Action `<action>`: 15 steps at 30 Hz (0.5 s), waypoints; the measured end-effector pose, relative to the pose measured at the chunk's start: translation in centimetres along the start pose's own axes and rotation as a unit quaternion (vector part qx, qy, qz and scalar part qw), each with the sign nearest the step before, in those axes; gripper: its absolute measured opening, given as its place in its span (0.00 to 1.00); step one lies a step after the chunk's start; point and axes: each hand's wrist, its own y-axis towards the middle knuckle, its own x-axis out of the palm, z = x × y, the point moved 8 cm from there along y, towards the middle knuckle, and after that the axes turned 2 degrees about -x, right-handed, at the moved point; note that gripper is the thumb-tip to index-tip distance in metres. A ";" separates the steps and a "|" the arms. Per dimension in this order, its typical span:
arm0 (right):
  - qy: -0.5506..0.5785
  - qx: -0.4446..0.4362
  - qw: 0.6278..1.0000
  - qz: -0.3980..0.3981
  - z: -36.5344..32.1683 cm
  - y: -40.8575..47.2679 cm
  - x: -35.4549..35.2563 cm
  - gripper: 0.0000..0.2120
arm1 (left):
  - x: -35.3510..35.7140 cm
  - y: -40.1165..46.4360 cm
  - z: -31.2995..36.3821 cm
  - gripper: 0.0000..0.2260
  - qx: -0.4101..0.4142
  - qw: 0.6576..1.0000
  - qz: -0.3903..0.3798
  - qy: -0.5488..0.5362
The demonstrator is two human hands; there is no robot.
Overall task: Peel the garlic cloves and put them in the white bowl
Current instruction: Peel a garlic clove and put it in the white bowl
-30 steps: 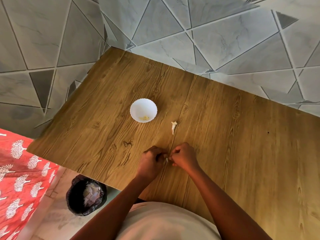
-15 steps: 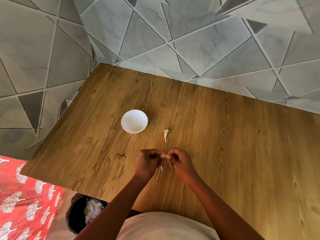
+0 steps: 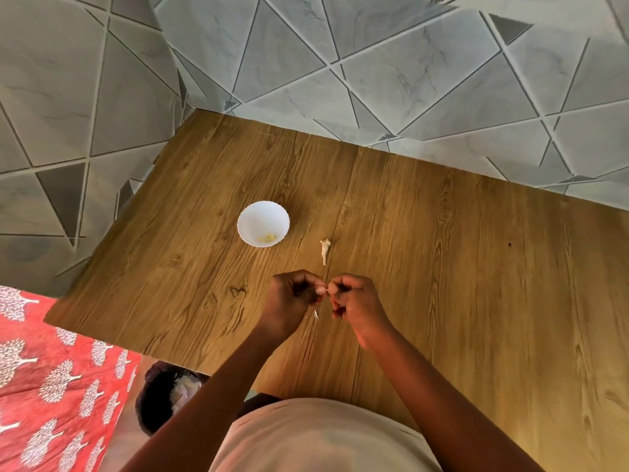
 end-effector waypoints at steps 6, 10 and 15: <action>-0.101 -0.022 0.992 0.074 0.7 0.1 -1.3 0.07 | -0.6 -0.5 -2.1 0.06 -0.039 0.998 0.042 0.012; -0.256 -0.057 0.964 0.050 2.1 0.8 -1.1 0.05 | -0.9 -0.8 -3.0 0.05 -0.070 0.996 0.058 0.003; -0.299 -0.097 0.949 0.026 2.1 0.9 -0.7 0.07 | -1.1 -1.1 -3.0 0.06 -0.055 0.996 0.056 0.041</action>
